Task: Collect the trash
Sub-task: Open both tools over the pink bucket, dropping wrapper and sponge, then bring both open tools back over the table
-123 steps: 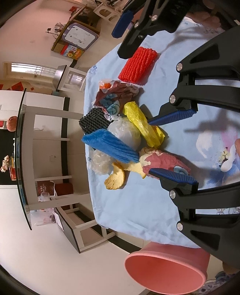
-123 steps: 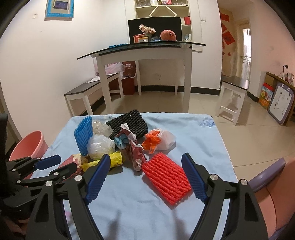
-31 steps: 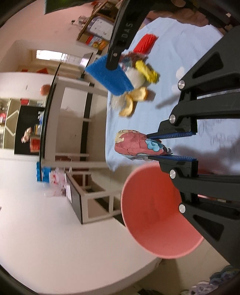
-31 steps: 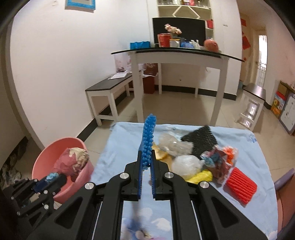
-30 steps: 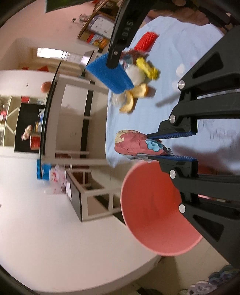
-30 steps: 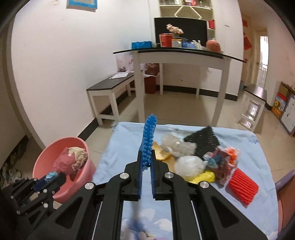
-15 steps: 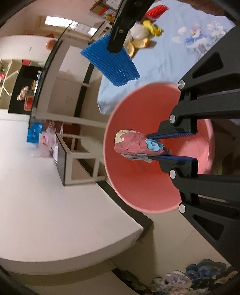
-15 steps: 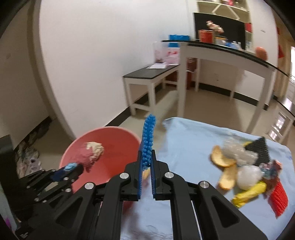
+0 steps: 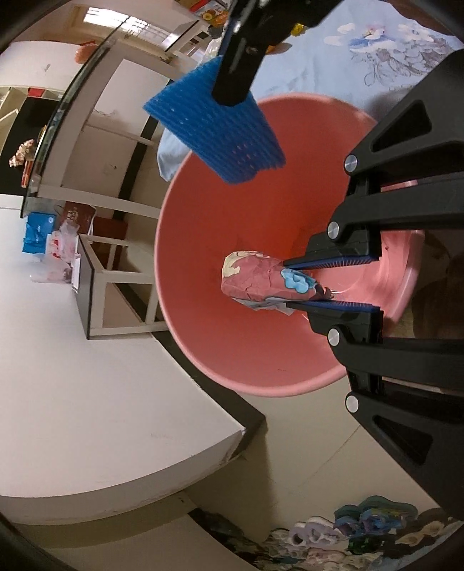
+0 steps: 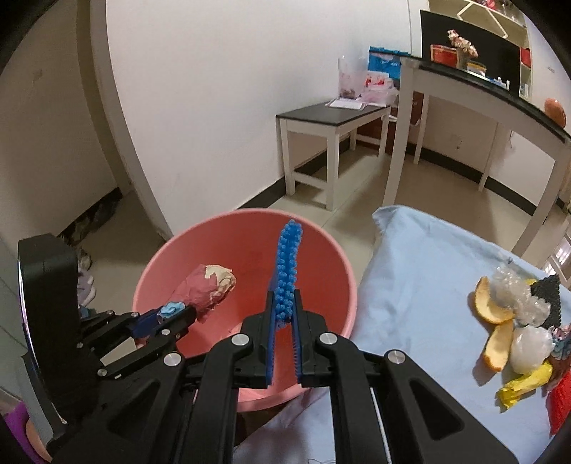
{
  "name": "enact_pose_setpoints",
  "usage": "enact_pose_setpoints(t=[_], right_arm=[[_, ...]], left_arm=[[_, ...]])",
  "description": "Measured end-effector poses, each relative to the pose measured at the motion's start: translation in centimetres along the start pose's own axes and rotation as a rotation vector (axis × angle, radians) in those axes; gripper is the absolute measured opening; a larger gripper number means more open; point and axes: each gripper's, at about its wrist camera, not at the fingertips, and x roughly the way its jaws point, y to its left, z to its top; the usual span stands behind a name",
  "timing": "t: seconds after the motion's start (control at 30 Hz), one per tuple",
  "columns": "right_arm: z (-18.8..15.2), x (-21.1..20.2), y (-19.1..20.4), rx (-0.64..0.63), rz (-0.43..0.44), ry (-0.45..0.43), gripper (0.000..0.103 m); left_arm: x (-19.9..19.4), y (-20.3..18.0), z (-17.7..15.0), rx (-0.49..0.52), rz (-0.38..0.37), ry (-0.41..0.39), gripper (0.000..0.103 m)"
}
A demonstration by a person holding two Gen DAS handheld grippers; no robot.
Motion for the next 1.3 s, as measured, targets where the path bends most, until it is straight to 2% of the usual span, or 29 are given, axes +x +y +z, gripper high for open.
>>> enact_pose_setpoints(t=[0.1, 0.17, 0.23, 0.4, 0.57, 0.93, 1.3], right_arm=[[-0.3, 0.8, 0.1, 0.001, 0.003, 0.019, 0.009], [-0.3, 1.3, 0.0, 0.005, 0.004, 0.03, 0.017], [-0.4, 1.3, -0.1, 0.011, 0.008, 0.03, 0.032], [-0.5, 1.0, -0.5, 0.006, 0.014, 0.017, 0.04], [-0.7, 0.9, -1.4, 0.019, 0.012, 0.016, 0.043], [-1.0, -0.4, -3.3, 0.053, 0.012, -0.008, 0.046], [-2.6, -4.0, -6.0, 0.048, -0.049, -0.058, 0.052]], left_arm=[[0.3, -0.2, 0.1, 0.008, 0.002, -0.001, 0.016], [0.4, -0.3, 0.2, 0.009, 0.005, 0.002, 0.018], [0.6, -0.4, 0.4, 0.005, 0.004, 0.006, 0.022], [0.5, -0.6, 0.5, 0.005, 0.006, 0.01, 0.031], [0.5, -0.7, 0.5, 0.008, -0.009, 0.015, 0.037], [-0.8, -2.3, 0.9, 0.019, -0.037, -0.008, 0.037], [-3.2, -7.4, 0.7, 0.104, -0.101, -0.026, 0.038]])
